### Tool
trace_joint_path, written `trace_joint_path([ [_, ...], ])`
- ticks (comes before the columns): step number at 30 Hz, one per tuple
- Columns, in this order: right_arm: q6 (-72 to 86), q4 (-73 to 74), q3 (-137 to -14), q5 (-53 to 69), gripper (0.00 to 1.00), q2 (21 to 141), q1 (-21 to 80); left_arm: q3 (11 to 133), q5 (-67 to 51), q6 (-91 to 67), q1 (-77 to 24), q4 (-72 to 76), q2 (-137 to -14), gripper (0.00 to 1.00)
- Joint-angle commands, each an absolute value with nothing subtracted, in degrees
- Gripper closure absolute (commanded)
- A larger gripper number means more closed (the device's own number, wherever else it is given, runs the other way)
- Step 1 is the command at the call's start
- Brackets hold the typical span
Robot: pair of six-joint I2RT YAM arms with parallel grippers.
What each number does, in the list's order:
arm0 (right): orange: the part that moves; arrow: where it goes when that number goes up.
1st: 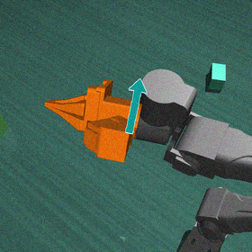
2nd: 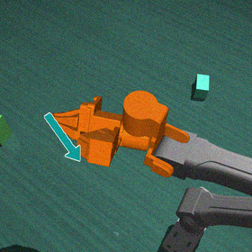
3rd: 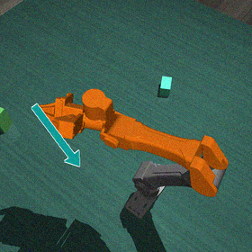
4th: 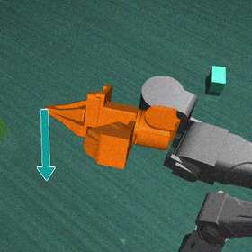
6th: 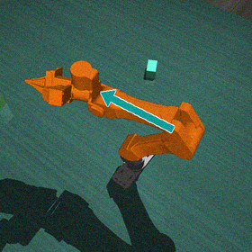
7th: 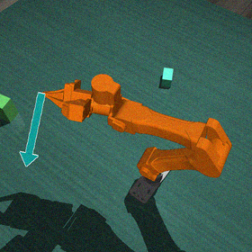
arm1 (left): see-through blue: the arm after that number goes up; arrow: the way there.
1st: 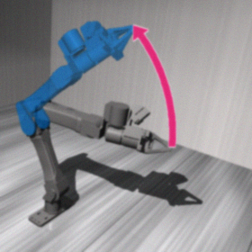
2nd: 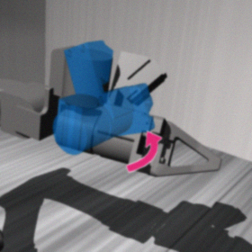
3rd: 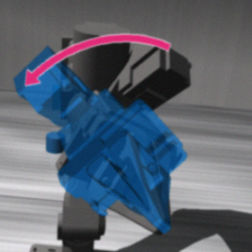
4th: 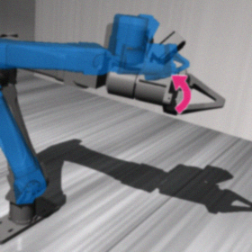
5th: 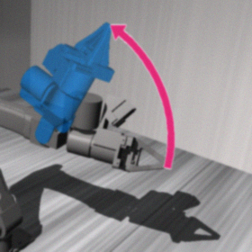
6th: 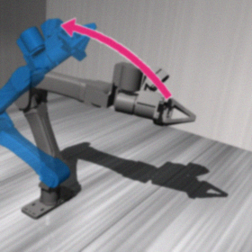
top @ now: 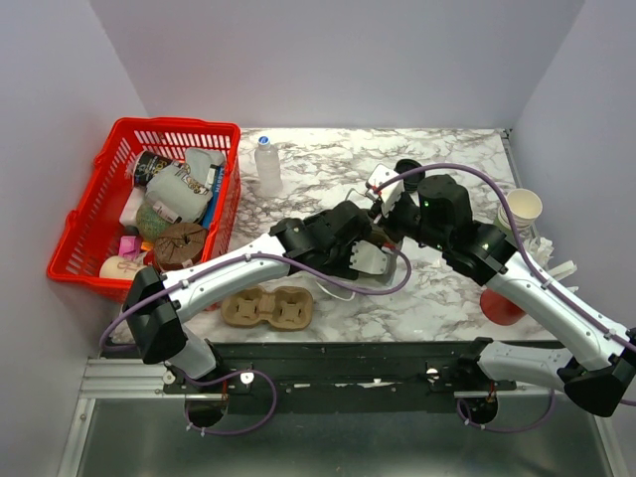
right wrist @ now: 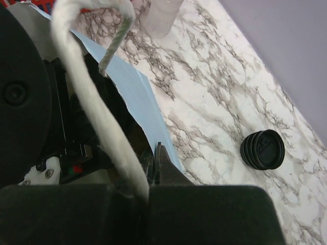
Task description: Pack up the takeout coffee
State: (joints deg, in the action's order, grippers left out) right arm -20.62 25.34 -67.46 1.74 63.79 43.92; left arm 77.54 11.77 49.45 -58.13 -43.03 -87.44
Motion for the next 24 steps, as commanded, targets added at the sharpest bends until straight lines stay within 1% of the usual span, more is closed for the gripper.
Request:
trace_joint_path([
  [1, -21.0, 23.99, -68.38, 2.37, 0.99, 62.93, 44.38, 76.47, 12.84, 45.71, -56.96, -45.09, -86.04, 1.0],
  [6, -21.62, 23.64, -68.03, 3.95, 0.99, 62.4, 44.38, 75.24, 9.86, 43.42, -54.76, -44.3, -85.78, 1.0],
  [8, -21.97, 23.47, -67.85, 6.4, 0.99, 62.23, 44.38, 74.19, 8.53, 42.89, -53.18, -43.25, -84.91, 1.0],
  [15, -24.51, 21.63, -66.89, 7.73, 0.99, 62.31, 44.38, 69.79, 5.98, 44.38, -51.5, -41.23, -83.94, 1.0],
  [19, -26.89, 19.25, -66.8, 7.03, 1.0, 62.49, 44.38, 69.61, 5.54, 44.82, -51.5, -41.57, -84.29, 1.0],
  [24, -29.97, 16.79, -65.39, 11.16, 1.0, 61.7, 44.38, 70.75, 4.84, 45.09, -51.5, -42.09, -85.25, 1.0],
])
